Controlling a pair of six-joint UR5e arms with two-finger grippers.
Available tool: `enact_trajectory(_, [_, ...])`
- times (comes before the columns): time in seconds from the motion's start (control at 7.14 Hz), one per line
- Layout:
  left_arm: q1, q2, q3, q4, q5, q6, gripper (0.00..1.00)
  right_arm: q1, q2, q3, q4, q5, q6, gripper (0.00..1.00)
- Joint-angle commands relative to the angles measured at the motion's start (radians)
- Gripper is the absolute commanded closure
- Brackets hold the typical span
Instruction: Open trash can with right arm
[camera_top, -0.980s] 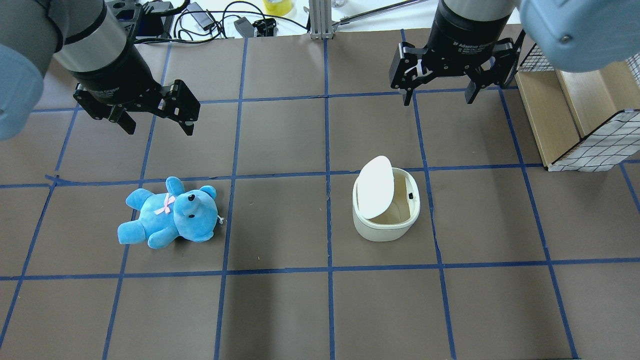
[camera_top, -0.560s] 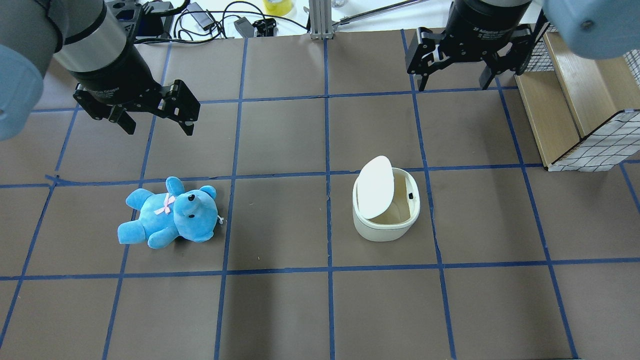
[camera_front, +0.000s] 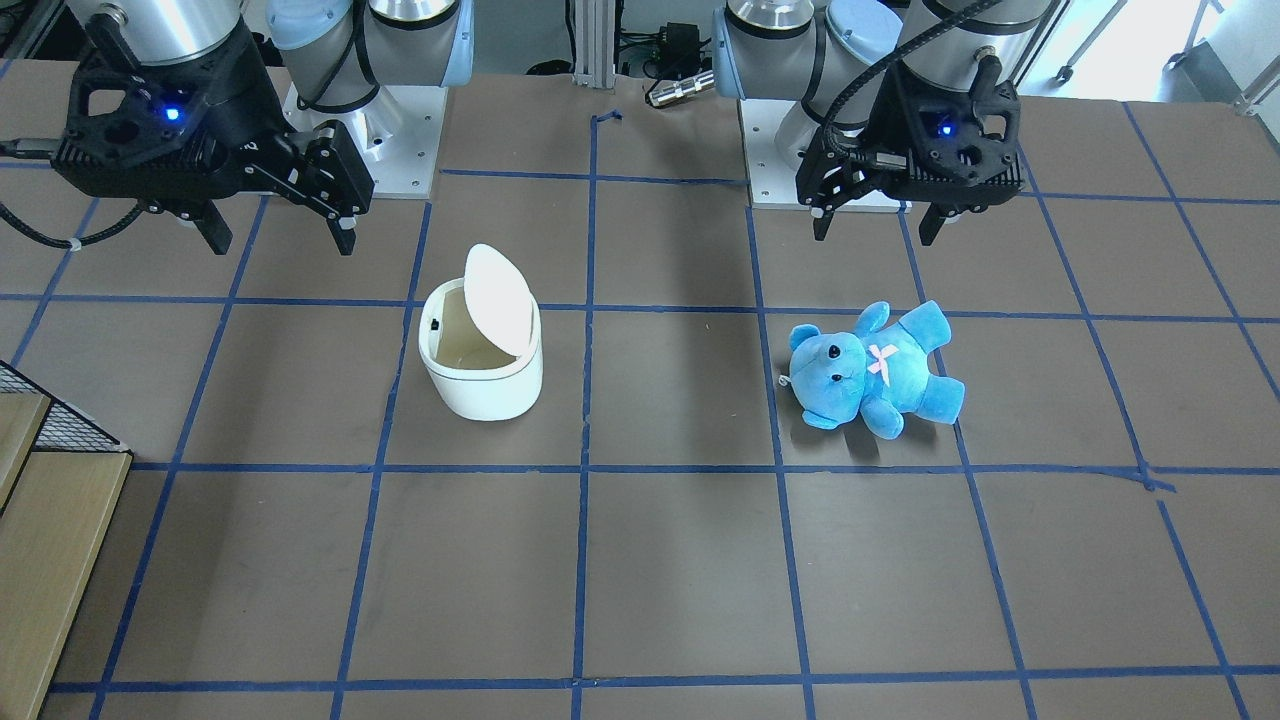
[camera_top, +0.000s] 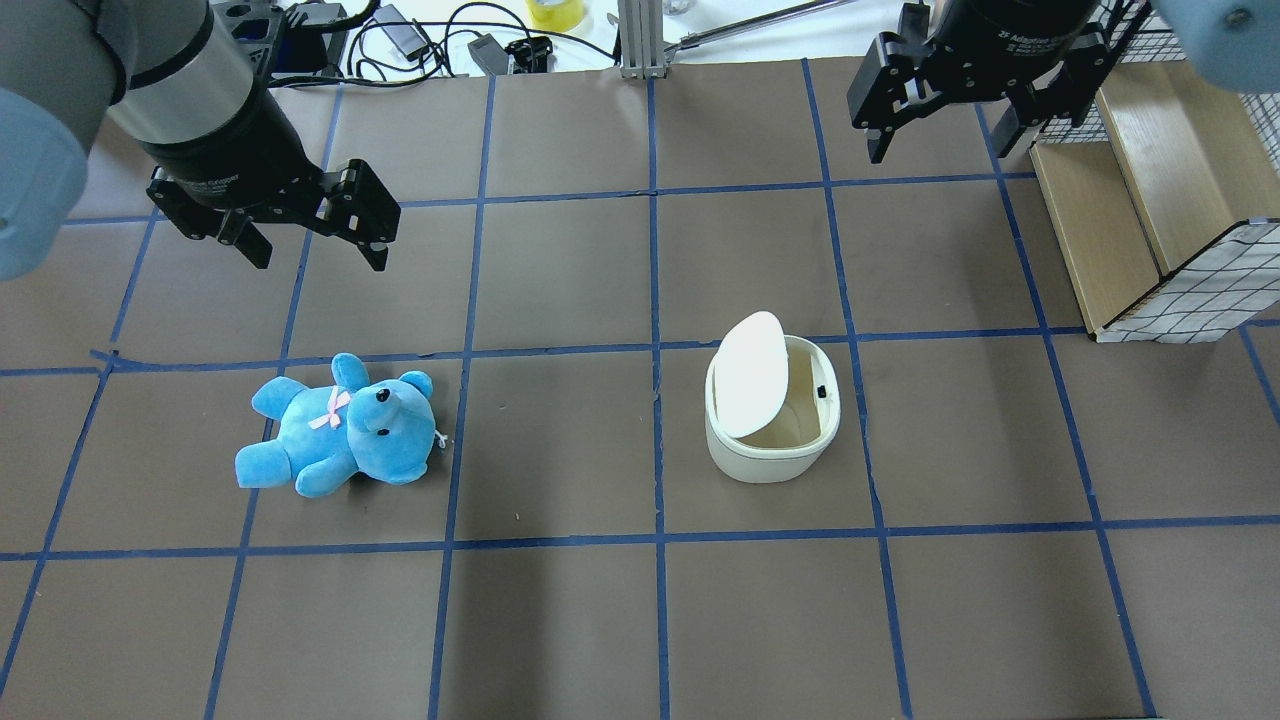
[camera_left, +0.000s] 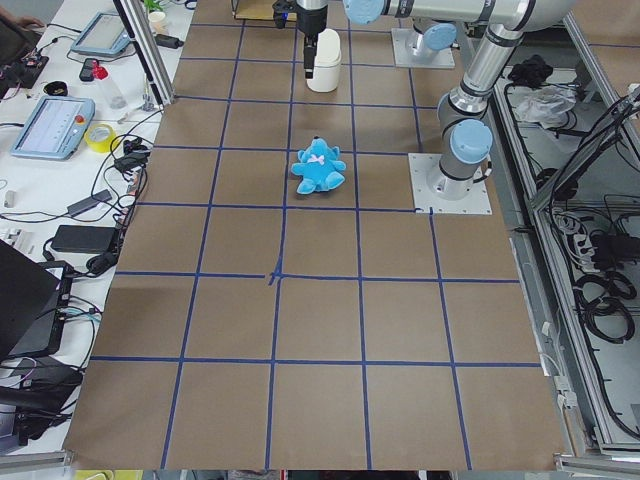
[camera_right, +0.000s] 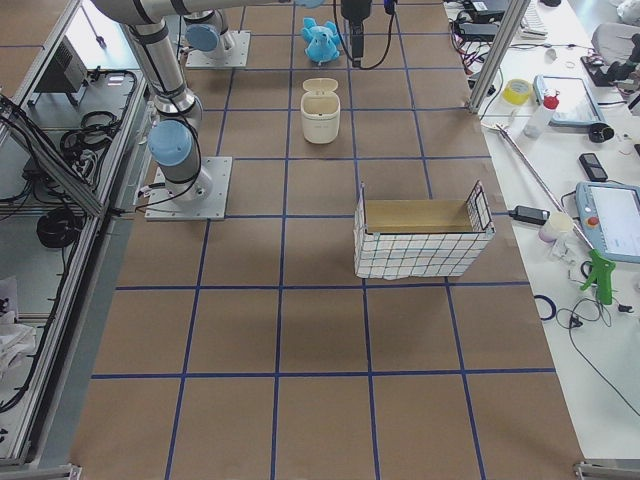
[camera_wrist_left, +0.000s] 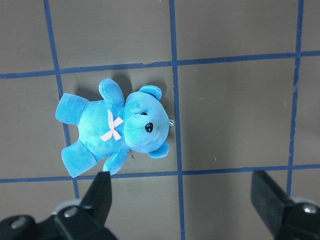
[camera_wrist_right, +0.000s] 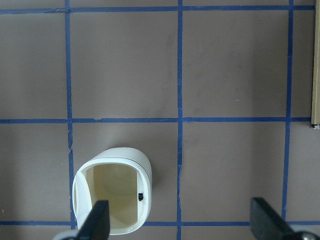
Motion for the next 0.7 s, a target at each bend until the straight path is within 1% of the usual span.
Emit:
enact_trajectory(0.0, [0.000, 0.000, 0.000, 0.000, 0.000, 0.000, 0.00, 0.000, 0.000, -0.001, 0.000, 0.000, 0.000, 0.00])
enact_trajectory(0.56, [0.000, 0.000, 0.000, 0.000, 0.000, 0.000, 0.00, 0.001, -0.001, -0.002, 0.007, -0.011, 0.000, 0.00])
